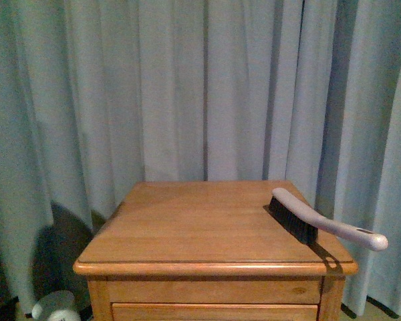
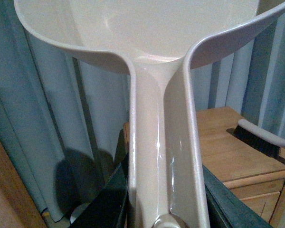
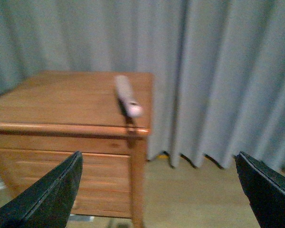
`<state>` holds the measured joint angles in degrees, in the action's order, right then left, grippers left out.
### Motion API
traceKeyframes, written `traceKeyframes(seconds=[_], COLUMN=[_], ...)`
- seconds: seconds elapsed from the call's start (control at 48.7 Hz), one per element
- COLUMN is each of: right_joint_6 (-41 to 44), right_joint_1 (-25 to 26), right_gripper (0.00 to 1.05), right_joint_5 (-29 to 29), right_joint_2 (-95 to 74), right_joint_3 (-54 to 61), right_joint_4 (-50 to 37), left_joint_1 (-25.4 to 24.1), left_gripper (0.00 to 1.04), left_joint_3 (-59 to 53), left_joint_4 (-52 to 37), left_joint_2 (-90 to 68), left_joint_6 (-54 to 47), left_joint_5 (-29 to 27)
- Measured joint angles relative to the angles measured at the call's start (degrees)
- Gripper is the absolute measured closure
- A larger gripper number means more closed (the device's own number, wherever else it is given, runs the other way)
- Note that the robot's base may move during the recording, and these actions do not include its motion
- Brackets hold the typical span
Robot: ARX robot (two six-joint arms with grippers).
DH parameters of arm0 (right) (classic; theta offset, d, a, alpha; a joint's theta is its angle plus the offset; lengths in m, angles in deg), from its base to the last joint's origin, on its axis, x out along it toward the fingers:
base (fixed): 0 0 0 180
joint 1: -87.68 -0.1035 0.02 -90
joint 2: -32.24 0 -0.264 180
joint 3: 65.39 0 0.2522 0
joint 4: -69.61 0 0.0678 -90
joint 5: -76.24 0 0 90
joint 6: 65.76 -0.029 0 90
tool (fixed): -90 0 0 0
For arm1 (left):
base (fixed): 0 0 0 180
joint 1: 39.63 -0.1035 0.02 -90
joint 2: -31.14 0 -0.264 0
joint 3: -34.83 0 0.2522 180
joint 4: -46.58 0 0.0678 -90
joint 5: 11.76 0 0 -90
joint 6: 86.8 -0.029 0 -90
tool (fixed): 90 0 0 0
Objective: Clean up trash
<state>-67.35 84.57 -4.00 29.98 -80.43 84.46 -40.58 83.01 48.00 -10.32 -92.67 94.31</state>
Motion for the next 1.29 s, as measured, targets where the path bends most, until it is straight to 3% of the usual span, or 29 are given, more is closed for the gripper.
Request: traceKeyframes(seconds=[0.082,0.123,0.185,0.329,0.493,0.719,0.987,1.295], right_joint_6=[-3.1,-3.6,-3.7,-3.6,-4.5,-8.3,-9.4,-9.3], right_joint_1=[-3.3,-3.1,-2.6,0.0,1.9,0.3,-2.4,-2.9], right_gripper=[0.07,0.07,0.07,0.07,0.07,0.07,0.07,0.07], right_joint_5=[14.6,15.2,12.4,6.9,1.1,-1.5,-2.3,-1.9], right_joint_2=[-9.1,-14.6,-24.2,-43.6,-70.4,-97.1,-108.0,-113.9], right_joint_3=[-1.2,-2.4,-6.4,-20.1,-45.5,-75.2,-85.8,-86.8], right_joint_4=[-2.1,-5.5,-12.0,-14.7,-1.9,17.3,23.3,21.6], left_joint_1=[0.0,0.0,0.0,0.1,0.1,0.1,0.1,0.1], left_gripper=[0.77,0.77,0.77,0.77,0.77,0.77,0.77,0.77], left_joint_3=[0.0,0.0,0.0,0.0,0.0,0.0,0.0,0.0], left_joint_4=[0.0,0.0,0.0,0.0,0.0,0.0,0.0,0.0], left_joint_2=[0.1,0.1,0.1,0.1,0.1,0.1,0.1,0.1], left_joint_6=[0.0,0.0,0.0,0.0,0.0,0.0,0.0,0.0], left_joint_5=[-0.1,0.0,0.0,-0.2,-0.2,-0.2,-0.2,-0.2])
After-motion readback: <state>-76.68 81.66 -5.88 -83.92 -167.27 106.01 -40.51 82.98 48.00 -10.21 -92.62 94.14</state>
